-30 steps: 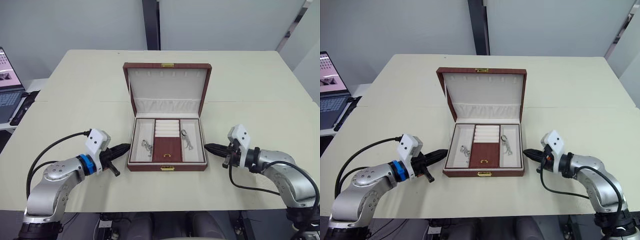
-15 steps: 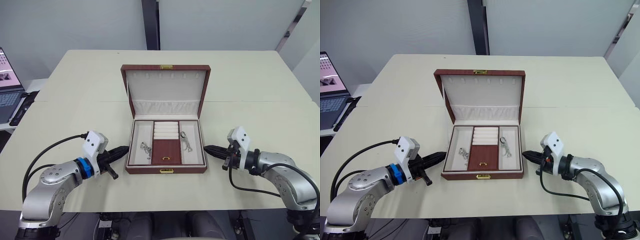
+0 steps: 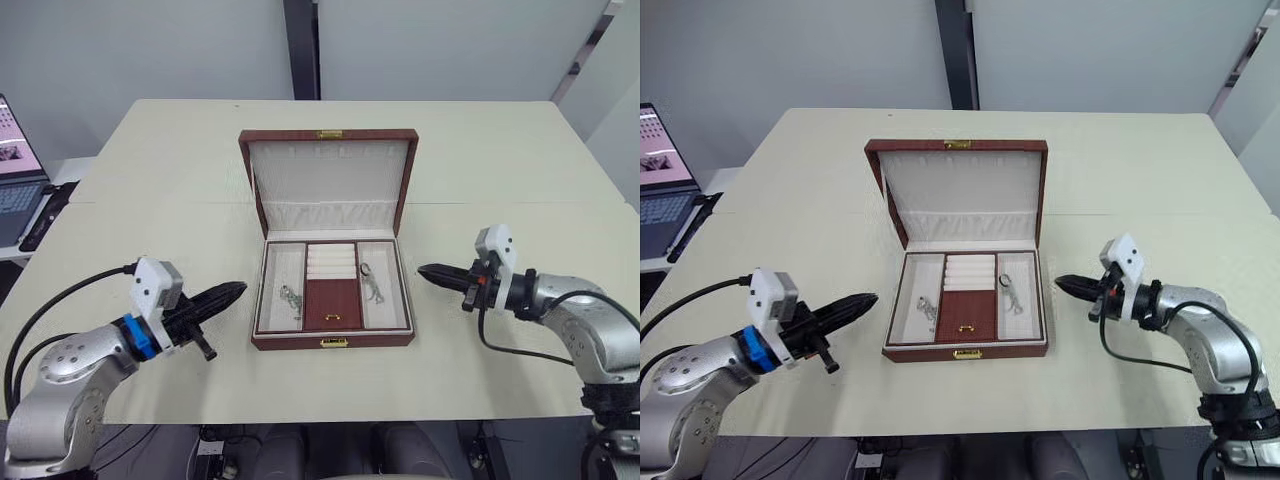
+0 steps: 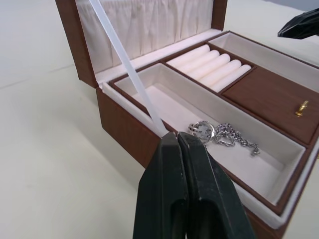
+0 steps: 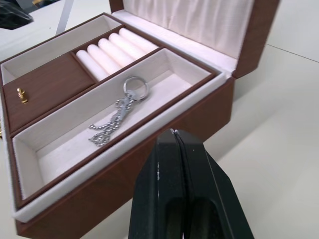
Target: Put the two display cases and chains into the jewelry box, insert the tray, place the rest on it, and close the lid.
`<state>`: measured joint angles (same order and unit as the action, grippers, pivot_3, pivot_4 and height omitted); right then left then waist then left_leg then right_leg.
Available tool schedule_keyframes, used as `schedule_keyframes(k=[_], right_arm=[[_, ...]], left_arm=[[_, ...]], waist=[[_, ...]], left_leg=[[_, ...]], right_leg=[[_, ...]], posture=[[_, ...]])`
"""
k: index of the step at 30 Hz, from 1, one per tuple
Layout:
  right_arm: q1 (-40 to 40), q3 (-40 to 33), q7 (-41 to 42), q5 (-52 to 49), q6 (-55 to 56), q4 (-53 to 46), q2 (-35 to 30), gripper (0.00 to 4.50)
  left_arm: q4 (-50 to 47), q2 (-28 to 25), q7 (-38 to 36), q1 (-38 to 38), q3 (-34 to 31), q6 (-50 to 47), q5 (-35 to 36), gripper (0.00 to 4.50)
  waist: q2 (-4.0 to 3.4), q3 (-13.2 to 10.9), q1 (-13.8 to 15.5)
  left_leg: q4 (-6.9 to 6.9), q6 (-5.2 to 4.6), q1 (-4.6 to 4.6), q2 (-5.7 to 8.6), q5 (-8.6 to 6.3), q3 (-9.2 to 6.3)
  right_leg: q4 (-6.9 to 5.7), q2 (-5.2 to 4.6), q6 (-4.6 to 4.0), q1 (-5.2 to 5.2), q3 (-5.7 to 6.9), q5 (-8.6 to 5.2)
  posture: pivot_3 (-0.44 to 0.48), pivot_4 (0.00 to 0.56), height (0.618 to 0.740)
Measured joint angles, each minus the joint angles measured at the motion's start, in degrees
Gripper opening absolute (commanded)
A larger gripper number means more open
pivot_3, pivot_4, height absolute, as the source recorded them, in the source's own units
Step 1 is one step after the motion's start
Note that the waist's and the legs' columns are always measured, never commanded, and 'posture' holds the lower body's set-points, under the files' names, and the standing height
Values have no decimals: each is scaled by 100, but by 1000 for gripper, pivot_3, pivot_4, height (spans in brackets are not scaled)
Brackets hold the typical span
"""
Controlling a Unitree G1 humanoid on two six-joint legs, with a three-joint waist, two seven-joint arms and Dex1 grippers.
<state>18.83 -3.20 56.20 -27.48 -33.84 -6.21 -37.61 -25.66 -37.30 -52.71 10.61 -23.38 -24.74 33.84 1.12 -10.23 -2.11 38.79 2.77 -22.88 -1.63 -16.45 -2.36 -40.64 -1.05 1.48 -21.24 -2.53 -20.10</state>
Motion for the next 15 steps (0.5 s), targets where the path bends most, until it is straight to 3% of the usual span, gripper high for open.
schedule_keyframes(k=[5,15], right_arm=[[738,20,356,175,505,1094,-27,0],[2953,431,1063,1001,2043,4364,382,0]], left_arm=[[-611,27,-132,589,-531,159,457,13],[-2247,173,138,2376,-2469,129,2218,13]], waist=[[-1,-1,21],[1,-4,-64]], left_leg=[[0,0,0,0,0,-4],[1,0,1,-2,0,1]], right_leg=[[2,-1,0,3,-1,0],[7,-2,-1,4,-7,0]], posture=[[0,150,740],[0,150,740]])
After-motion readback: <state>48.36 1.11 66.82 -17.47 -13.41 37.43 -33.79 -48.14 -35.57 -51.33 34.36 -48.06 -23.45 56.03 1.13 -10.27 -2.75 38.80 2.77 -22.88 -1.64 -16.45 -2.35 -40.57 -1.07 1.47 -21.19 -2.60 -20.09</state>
